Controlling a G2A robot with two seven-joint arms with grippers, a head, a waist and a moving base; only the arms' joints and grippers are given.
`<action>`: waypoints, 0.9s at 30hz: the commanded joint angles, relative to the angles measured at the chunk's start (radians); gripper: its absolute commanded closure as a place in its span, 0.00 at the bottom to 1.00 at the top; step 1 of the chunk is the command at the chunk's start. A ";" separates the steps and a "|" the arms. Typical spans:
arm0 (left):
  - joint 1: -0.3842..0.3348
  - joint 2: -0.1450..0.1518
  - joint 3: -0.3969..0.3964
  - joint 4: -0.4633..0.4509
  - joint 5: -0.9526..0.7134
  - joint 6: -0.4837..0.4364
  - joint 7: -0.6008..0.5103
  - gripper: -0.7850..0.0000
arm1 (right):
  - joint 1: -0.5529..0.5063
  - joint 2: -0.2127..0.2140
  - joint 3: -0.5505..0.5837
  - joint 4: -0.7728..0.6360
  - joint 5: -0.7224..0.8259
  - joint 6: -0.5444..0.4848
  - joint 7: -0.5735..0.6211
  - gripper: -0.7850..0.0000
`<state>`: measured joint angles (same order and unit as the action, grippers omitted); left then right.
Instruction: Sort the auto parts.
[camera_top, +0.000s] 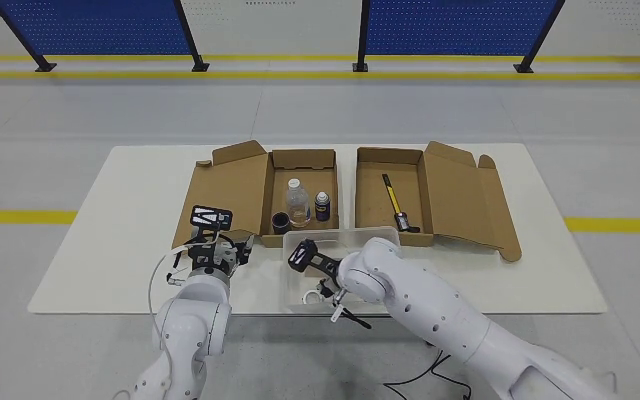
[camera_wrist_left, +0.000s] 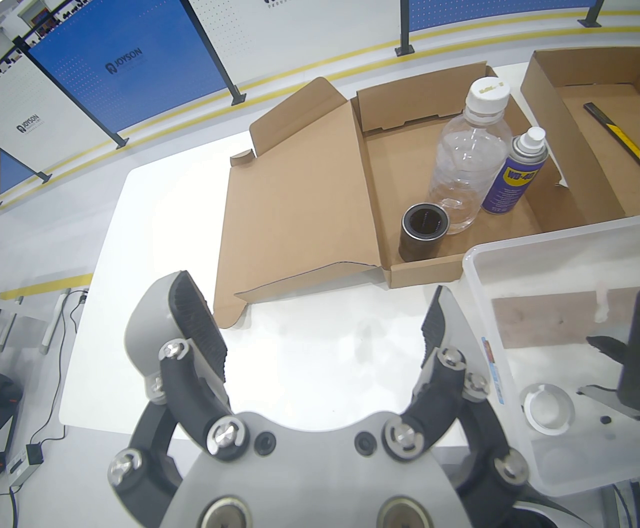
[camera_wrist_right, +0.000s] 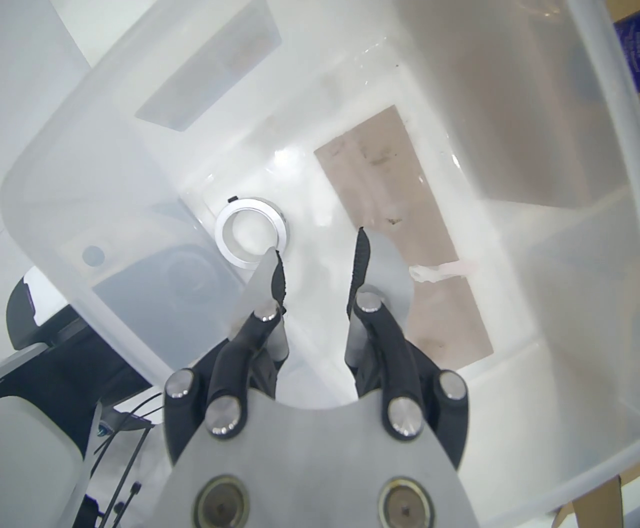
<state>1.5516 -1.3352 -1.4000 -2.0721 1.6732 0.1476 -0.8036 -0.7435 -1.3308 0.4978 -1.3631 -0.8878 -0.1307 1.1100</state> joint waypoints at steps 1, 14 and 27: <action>0.000 0.000 0.000 0.000 0.000 0.000 0.000 0.00 | 0.013 -0.012 -0.012 0.027 0.008 -0.009 0.006 0.60; 0.000 0.000 0.000 0.000 0.000 0.000 0.000 0.00 | 0.076 -0.090 -0.080 0.153 0.030 -0.055 0.024 0.57; 0.000 0.000 0.000 0.000 0.000 0.000 0.000 0.00 | 0.095 -0.142 -0.103 0.258 0.035 -0.071 0.024 0.62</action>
<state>1.5516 -1.3352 -1.4000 -2.0721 1.6732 0.1476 -0.8036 -0.6502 -1.4705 0.3954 -1.1101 -0.8523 -0.1996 1.1356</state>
